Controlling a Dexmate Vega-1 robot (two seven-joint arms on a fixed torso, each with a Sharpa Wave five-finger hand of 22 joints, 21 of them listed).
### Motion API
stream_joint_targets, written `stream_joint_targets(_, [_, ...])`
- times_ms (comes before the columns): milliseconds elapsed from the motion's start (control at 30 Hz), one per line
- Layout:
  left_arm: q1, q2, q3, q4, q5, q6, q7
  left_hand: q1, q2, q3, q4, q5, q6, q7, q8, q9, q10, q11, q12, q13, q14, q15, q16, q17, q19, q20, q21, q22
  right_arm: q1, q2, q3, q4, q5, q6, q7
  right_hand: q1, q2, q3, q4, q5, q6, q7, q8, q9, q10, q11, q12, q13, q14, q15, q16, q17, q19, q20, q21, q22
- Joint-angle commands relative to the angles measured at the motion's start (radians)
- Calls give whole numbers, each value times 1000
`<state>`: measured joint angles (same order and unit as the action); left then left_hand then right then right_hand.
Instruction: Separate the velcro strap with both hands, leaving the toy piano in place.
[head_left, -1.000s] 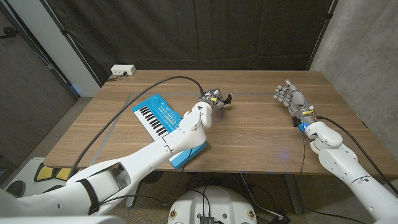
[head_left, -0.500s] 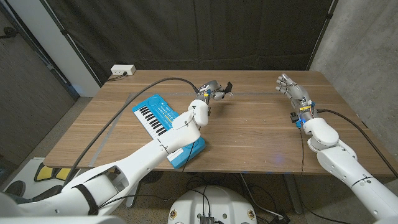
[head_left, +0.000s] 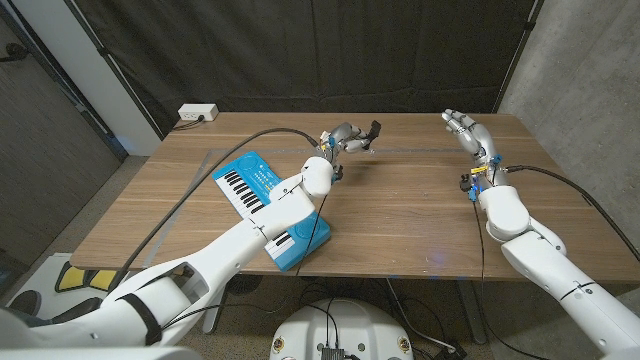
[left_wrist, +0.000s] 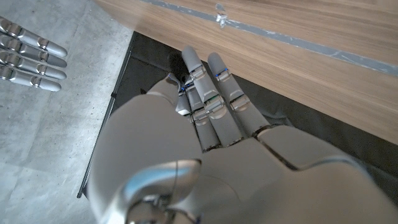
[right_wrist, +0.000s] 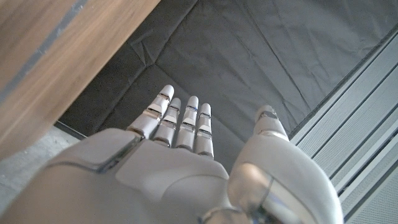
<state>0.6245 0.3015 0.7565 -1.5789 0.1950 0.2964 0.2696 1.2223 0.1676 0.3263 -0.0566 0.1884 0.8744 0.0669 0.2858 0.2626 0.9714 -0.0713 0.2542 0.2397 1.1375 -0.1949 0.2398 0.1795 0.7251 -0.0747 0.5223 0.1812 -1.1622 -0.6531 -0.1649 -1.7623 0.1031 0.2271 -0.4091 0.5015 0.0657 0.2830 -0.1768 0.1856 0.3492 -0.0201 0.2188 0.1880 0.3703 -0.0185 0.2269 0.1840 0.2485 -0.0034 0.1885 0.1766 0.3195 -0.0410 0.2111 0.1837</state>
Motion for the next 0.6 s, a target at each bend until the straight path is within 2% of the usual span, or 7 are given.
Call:
stream_joint_targets(33, [-56,-46,-9,107,-161,-121,-78,6,-4,9,2,4,-1,6,3,3,54,-53,-6,5,-4,-8,-7,5,2,-36,7,3,5,-19,-33,-47,-222,-37,-157,40,-2,10,-6,-3,15,-13,9,6,3,-14,7,3,3,-8,0,3,14,-18,-1,2])
stream_joint_targets(300, [-111,-74,11,160,-213,-137,-137,7,-4,13,3,3,-1,10,3,6,58,-46,-5,8,3,-5,-6,6,3,-35,7,3,20,-41,-57,-58,-350,-52,-214,97,-18,20,-11,-1,33,-37,14,8,13,-33,9,3,8,-16,-1,2,18,-16,-2,1])
stream_joint_targets(400, [-130,-80,21,166,-226,-126,-163,7,-4,14,4,3,-1,11,4,8,58,-46,-5,9,4,-4,-7,5,4,-34,8,3,25,-53,-64,-69,-396,-72,-228,129,-29,24,-12,0,48,-59,18,9,18,-39,10,3,10,-20,-1,2,21,-13,-2,0])
stream_joint_targets(500, [-141,-78,27,148,-241,-93,-185,7,-5,16,4,2,2,18,4,10,60,-44,-4,10,10,-4,-6,6,8,-31,10,3,28,-62,-72,-82,-442,-99,-243,158,-39,26,-9,0,65,-79,22,11,22,-51,10,3,14,-21,-1,2,25,-8,-2,0])
stream_joint_targets(600, [-133,-66,39,78,-224,-18,-164,8,-6,18,4,2,1,21,4,12,61,-41,-4,12,11,0,-7,5,12,-30,12,3,27,-73,-81,-96,-493,-131,-258,172,-44,27,-7,0,76,-84,25,11,25,-55,11,3,17,-24,0,2,32,-8,0,0])
